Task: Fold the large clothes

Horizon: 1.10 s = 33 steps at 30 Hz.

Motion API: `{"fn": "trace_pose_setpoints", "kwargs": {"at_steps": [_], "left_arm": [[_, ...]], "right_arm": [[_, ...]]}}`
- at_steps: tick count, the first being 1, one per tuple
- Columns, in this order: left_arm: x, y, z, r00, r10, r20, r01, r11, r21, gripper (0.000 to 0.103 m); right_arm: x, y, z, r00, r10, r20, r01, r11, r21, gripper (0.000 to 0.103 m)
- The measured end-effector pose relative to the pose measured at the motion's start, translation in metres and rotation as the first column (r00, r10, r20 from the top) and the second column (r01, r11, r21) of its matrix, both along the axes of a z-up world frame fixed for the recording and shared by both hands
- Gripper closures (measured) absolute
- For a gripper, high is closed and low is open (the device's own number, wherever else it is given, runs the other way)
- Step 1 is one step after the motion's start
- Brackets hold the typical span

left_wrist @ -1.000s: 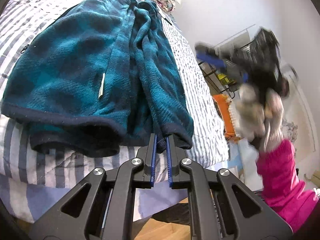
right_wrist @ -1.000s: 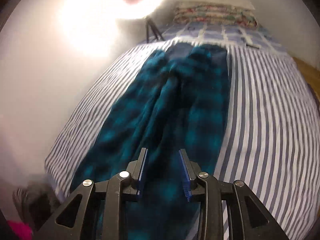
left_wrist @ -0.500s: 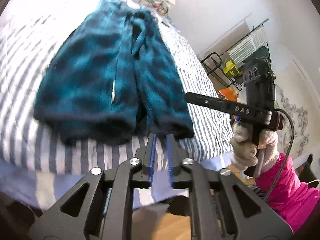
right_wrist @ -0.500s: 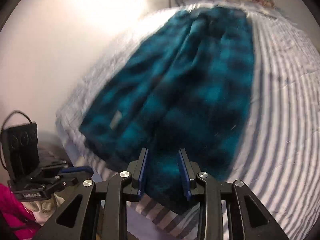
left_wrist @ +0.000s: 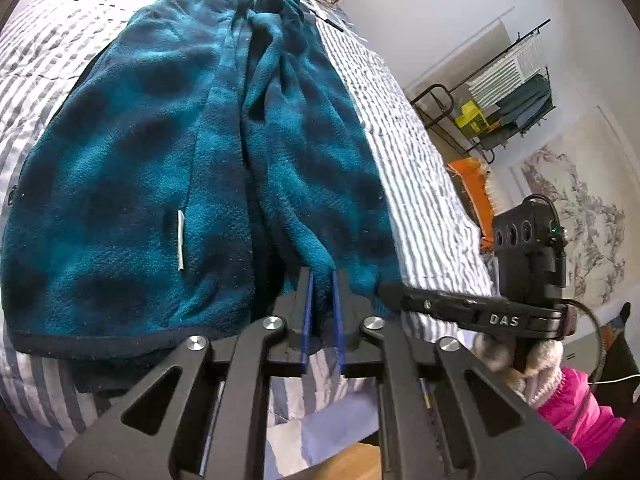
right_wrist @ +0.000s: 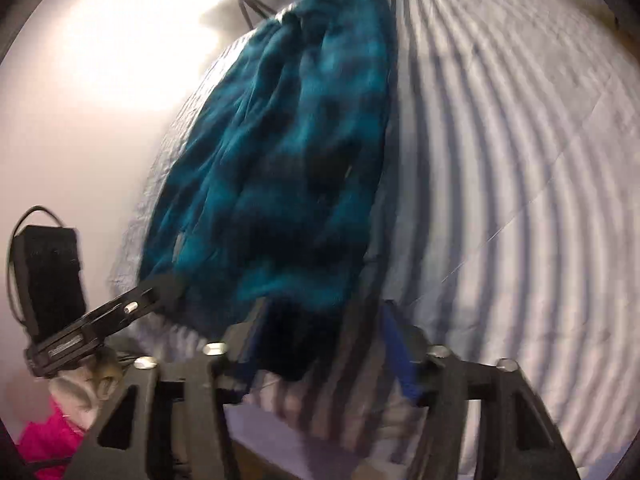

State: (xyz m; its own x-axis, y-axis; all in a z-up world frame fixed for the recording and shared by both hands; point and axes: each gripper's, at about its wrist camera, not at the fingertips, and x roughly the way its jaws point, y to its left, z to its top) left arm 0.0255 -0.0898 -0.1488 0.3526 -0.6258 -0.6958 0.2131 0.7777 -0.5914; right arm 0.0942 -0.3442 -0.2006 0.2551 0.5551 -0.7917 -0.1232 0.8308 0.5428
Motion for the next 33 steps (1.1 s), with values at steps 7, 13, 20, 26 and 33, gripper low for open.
{"fn": "trace_pose_setpoints", "kwargs": {"at_steps": [7, 13, 20, 26, 33], "left_arm": [[-0.008, -0.001, -0.025, 1.0, -0.012, 0.008, 0.011, 0.995, 0.101, 0.098], [-0.025, 0.015, 0.018, 0.993, -0.069, 0.096, 0.058, 0.992, 0.114, 0.093], [-0.016, 0.122, 0.059, 0.978, 0.111, 0.178, -0.136, 0.982, 0.132, 0.042], [0.025, 0.182, 0.005, 0.965, 0.243, -0.096, -0.245, 0.969, -0.011, 0.041], [0.032, 0.159, -0.041, 0.966, 0.144, -0.215, -0.162, 0.984, -0.073, 0.069]], "right_arm": [[-0.013, -0.003, 0.01, 1.0, 0.006, 0.018, -0.007, 1.0, 0.023, 0.097], [-0.018, 0.015, 0.012, 0.996, 0.068, 0.05, -0.06, 0.989, -0.133, 0.07], [-0.037, -0.009, 0.042, 0.988, -0.026, 0.155, 0.033, 0.999, -0.043, 0.05], [-0.037, -0.013, 0.021, 0.995, -0.02, 0.093, 0.02, 1.0, -0.001, 0.042], [-0.02, -0.012, -0.01, 0.999, -0.033, 0.012, 0.032, 0.993, 0.112, 0.044]]}}
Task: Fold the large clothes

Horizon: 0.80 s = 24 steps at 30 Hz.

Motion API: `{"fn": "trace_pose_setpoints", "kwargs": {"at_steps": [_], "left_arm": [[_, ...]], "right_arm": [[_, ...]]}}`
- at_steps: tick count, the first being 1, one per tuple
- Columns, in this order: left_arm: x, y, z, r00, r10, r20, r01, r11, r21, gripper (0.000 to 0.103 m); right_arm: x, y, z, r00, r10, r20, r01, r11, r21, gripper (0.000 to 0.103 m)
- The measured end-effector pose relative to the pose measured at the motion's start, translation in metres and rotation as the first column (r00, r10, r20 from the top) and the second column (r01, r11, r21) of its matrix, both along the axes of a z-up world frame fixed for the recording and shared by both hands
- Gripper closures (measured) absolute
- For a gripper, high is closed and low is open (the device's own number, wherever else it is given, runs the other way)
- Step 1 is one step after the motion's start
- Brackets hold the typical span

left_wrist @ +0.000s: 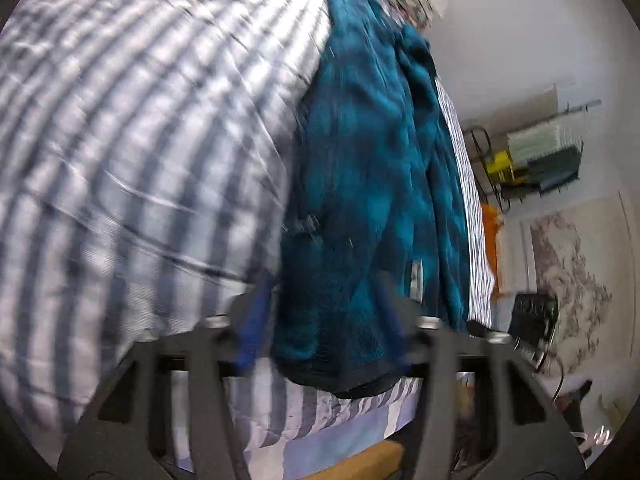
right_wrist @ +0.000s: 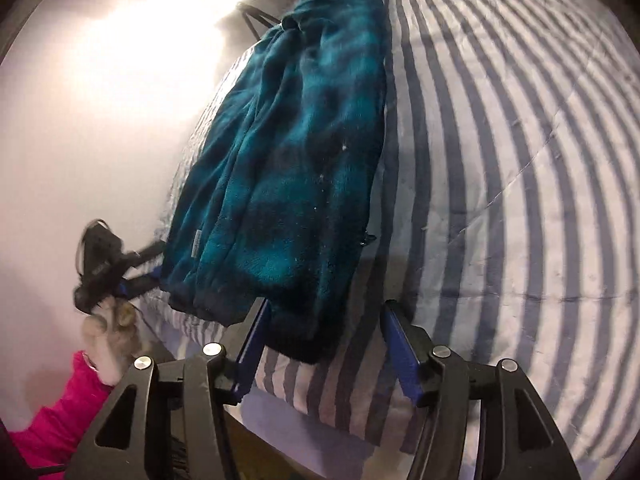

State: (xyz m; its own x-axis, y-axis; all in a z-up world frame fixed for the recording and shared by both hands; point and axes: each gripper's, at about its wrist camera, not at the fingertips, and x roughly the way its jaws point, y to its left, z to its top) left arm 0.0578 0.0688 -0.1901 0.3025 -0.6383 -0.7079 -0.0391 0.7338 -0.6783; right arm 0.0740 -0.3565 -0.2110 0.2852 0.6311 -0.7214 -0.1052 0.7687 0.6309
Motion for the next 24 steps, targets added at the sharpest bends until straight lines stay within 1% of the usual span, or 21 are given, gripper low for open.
{"fn": "trace_pose_setpoints", "kwargs": {"at_steps": [1, 2, 3, 4, 5, 6, 7, 8, 9, 10, 11, 13, 14, 15, 16, 17, 18, 19, 20, 22, 24], "left_arm": [[-0.001, -0.005, -0.002, 1.0, -0.012, -0.001, 0.012, 1.0, -0.001, 0.075], [-0.005, -0.009, -0.003, 1.0, -0.008, 0.008, 0.008, 1.0, -0.004, 0.075], [-0.006, -0.01, -0.001, 1.0, -0.006, 0.01, 0.006, 1.0, -0.013, 0.075], [-0.007, -0.009, 0.001, 1.0, -0.003, 0.01, 0.003, 1.0, -0.031, 0.075], [-0.009, -0.012, 0.002, 1.0, 0.004, 0.012, -0.004, 0.999, -0.049, 0.075], [-0.011, -0.011, 0.004, 1.0, 0.008, 0.015, -0.007, 0.998, -0.059, 0.075], [-0.013, -0.009, 0.006, 1.0, 0.01, 0.019, -0.009, 0.998, -0.059, 0.071], [-0.013, -0.008, 0.005, 1.0, 0.011, 0.013, -0.01, 0.999, -0.046, 0.057], [-0.014, -0.007, 0.002, 1.0, 0.008, 0.005, -0.008, 0.999, -0.046, 0.052], [-0.016, -0.009, -0.004, 1.0, 0.004, -0.006, -0.004, 0.999, -0.051, 0.051], [-0.018, -0.009, -0.004, 1.0, 0.006, 0.01, -0.005, 0.999, -0.051, 0.051], [-0.02, -0.013, -0.002, 0.999, -0.017, 0.035, 0.018, 0.999, -0.029, 0.051], [-0.021, -0.016, -0.001, 0.999, -0.028, 0.038, 0.029, 0.999, -0.025, 0.054], [-0.02, -0.019, 0.0, 0.999, -0.033, 0.036, 0.034, 0.999, -0.022, 0.062], [-0.02, -0.02, 0.0, 0.999, -0.035, 0.027, 0.035, 0.999, -0.017, 0.078], [-0.02, -0.021, 0.001, 0.999, -0.034, 0.024, 0.034, 0.999, -0.029, 0.082], [-0.02, -0.021, 0.003, 0.999, -0.031, 0.026, 0.032, 0.999, -0.04, 0.084], [-0.02, -0.022, 0.007, 0.999, -0.03, 0.032, 0.032, 0.998, -0.047, 0.086], [-0.02, -0.022, 0.011, 0.999, -0.028, 0.036, 0.03, 0.998, -0.057, 0.087], [-0.019, -0.021, 0.019, 0.999, -0.019, 0.036, 0.023, 0.994, -0.107, 0.087], [-0.017, -0.019, 0.026, 1.0, -0.003, 0.027, 0.007, 0.987, -0.162, 0.088]], "right_arm": [[0.001, 0.001, -0.002, 1.0, 0.004, -0.004, -0.004, 1.0, 0.018, 0.045], [0.003, 0.003, -0.004, 1.0, 0.012, -0.006, -0.012, 0.999, 0.039, 0.045], [0.002, 0.004, -0.004, 1.0, 0.019, -0.005, -0.019, 0.999, 0.047, 0.048], [0.003, 0.006, -0.005, 1.0, 0.031, -0.003, -0.03, 0.998, 0.062, 0.058], [0.003, 0.008, -0.005, 0.999, 0.045, -0.006, -0.044, 0.995, 0.088, 0.061], [0.004, 0.01, -0.004, 0.999, 0.049, -0.007, -0.048, 0.993, 0.108, 0.061], [0.005, 0.01, -0.001, 0.999, 0.047, 0.003, -0.047, 0.991, 0.125, 0.061], [0.006, 0.01, 0.0, 0.999, 0.052, 0.01, -0.052, 0.99, 0.133, 0.06], [0.007, 0.013, 0.0, 0.998, 0.061, 0.013, -0.062, 0.99, 0.127, 0.058], [0.007, 0.015, 0.0, 0.998, 0.065, 0.011, -0.066, 0.991, 0.113, 0.052], [0.007, 0.017, -0.003, 0.998, 0.068, 0.006, -0.068, 0.992, 0.103, 0.05], [0.008, 0.026, -0.012, 0.997, 0.076, -0.015, -0.073, 0.991, 0.115, 0.049], [0.009, 0.031, -0.015, 0.997, 0.081, -0.01, -0.079, 0.989, 0.122, 0.049], [0.009, 0.032, -0.015, 0.996, 0.085, -0.002, -0.085, 0.989, 0.124, 0.049], [0.01, 0.037, -0.014, 0.994, 0.105, -0.001, -0.104, 0.986, 0.131, 0.052], [0.012, 0.041, -0.014, 0.993, 0.117, -0.004, -0.116, 0.984, 0.133, 0.055], [0.012, 0.044, -0.013, 0.992, 0.123, -0.003, -0.121, 0.984, 0.13, 0.066], [0.014, 0.047, -0.012, 0.992, 0.126, -0.006, -0.124, 0.984, 0.13, 0.073], [0.015, 0.049, -0.011, 0.992, 0.123, -0.006, -0.121, 0.983, 0.139, 0.074], [0.019, 0.052, -0.005, 0.994, 0.106, 0.0, -0.104, 0.975, 0.196, 0.08], [0.02, 0.05, 0.002, 0.996, 0.084, 0.007, -0.083, 0.963, 0.257, 0.081]]}}
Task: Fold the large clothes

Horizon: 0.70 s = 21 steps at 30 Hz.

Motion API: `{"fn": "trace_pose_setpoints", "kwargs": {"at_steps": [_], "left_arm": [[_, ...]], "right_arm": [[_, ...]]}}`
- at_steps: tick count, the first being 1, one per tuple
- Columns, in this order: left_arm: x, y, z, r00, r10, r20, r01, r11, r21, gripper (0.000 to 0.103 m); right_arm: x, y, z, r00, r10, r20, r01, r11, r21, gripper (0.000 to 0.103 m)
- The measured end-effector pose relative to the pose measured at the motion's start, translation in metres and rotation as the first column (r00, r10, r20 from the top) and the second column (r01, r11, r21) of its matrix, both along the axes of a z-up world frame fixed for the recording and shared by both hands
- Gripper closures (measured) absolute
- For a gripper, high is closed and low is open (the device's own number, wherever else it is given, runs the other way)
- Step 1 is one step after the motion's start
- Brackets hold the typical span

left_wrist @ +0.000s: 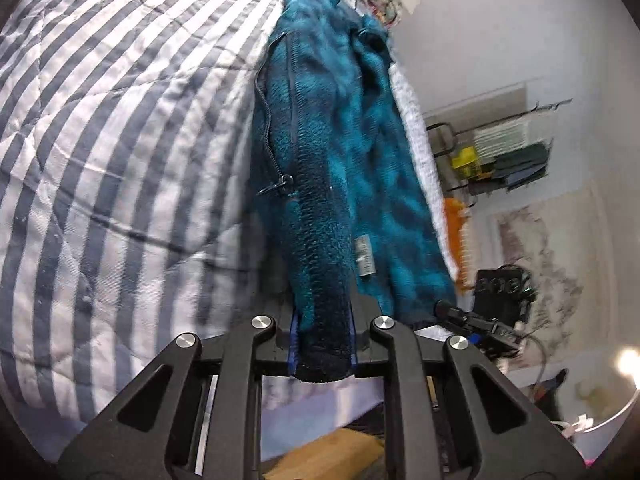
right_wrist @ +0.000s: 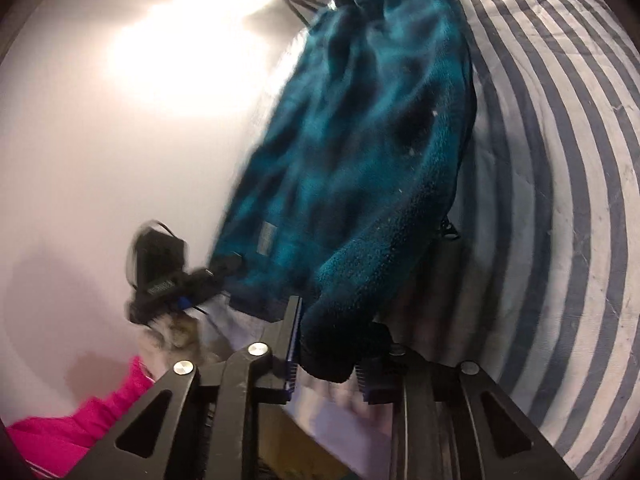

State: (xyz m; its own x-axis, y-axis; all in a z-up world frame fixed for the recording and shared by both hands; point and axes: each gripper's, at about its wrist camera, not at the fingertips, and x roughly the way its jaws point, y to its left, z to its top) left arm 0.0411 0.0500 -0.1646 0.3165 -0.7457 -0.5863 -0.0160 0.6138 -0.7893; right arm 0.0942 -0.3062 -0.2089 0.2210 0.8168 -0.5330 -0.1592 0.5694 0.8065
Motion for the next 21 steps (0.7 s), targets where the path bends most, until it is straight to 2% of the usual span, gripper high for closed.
{"fn": "trace_pose_setpoints", "kwargs": {"at_steps": [4, 8, 14, 21], "left_arm": [[0.009, 0.004, 0.011, 0.998, 0.042, -0.042, -0.047, 0.992, -0.113, 0.088], [0.028, 0.003, 0.029, 0.998, 0.056, -0.041, -0.061, 0.987, -0.146, 0.089], [0.062, 0.0, 0.058, 0.995, 0.097, -0.014, -0.098, 0.986, -0.137, 0.089], [0.118, -0.01, 0.075, 0.989, 0.147, 0.02, -0.145, 0.986, -0.083, 0.089]], "right_arm": [[0.0, -0.003, 0.019, 0.999, -0.049, 0.007, 0.048, 0.994, 0.102, 0.082], [0.005, -0.008, 0.03, 0.994, -0.108, -0.008, 0.107, 0.977, 0.185, 0.083], [0.032, -0.012, 0.061, 0.988, -0.151, 0.031, 0.144, 0.975, 0.167, 0.084], [0.088, -0.018, 0.089, 0.975, -0.195, 0.101, 0.188, 0.979, 0.079, 0.084]]}}
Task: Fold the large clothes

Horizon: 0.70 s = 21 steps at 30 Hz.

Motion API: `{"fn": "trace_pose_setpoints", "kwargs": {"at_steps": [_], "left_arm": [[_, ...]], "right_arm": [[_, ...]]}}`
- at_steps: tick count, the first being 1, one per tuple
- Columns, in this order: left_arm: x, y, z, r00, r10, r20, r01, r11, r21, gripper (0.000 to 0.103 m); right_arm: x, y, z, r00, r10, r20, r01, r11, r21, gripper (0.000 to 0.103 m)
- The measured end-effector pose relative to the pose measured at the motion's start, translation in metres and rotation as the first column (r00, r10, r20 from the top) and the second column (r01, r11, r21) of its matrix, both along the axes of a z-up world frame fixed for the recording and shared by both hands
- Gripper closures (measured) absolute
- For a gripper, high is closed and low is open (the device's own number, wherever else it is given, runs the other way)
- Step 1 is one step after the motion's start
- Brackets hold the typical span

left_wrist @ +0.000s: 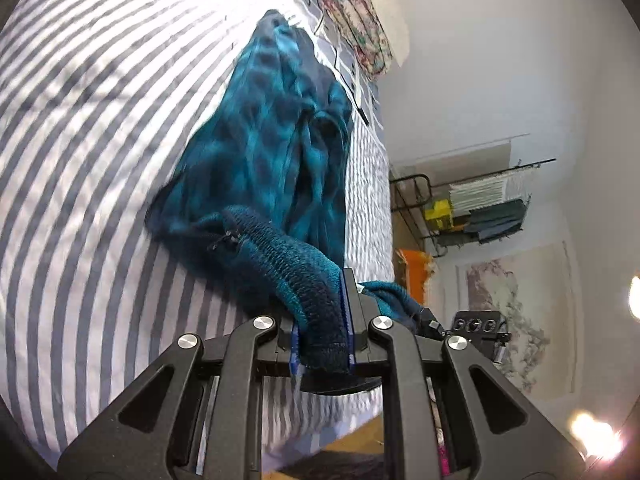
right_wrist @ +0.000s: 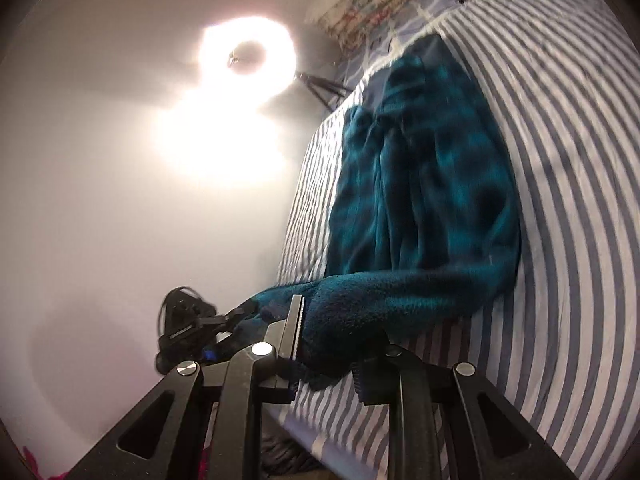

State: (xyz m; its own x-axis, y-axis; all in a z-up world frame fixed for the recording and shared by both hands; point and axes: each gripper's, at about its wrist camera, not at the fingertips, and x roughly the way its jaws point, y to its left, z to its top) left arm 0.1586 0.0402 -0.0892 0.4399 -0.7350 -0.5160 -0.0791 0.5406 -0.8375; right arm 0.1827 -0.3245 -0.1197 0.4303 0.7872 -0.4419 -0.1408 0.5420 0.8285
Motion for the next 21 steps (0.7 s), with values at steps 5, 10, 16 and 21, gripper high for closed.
{"fn": "trace_pose_setpoints", "kwargs": {"at_steps": [5, 10, 16, 21], "left_arm": [[0.044, -0.004, -0.013, 0.998, 0.055, -0.023, -0.055, 0.998, -0.004, 0.089], [0.071, -0.006, -0.031, 0.995, 0.089, -0.049, -0.087, 0.996, 0.029, 0.089], [0.096, -0.003, -0.053, 0.99, 0.109, -0.088, -0.104, 0.993, 0.056, 0.088], [0.111, -0.007, -0.062, 0.989, 0.101, -0.104, -0.093, 0.992, 0.082, 0.086]], "right_arm": [[0.05, 0.007, -0.003, 0.998, -0.066, 0.0, 0.066, 0.995, -0.081, 0.084], [0.087, 0.006, -0.016, 0.992, -0.117, -0.039, 0.112, 0.988, -0.105, 0.084], [0.12, 0.006, -0.038, 0.985, -0.153, -0.074, 0.141, 0.979, -0.147, 0.084], [0.134, 0.007, -0.05, 0.984, -0.155, -0.089, 0.138, 0.975, -0.176, 0.084]]}}
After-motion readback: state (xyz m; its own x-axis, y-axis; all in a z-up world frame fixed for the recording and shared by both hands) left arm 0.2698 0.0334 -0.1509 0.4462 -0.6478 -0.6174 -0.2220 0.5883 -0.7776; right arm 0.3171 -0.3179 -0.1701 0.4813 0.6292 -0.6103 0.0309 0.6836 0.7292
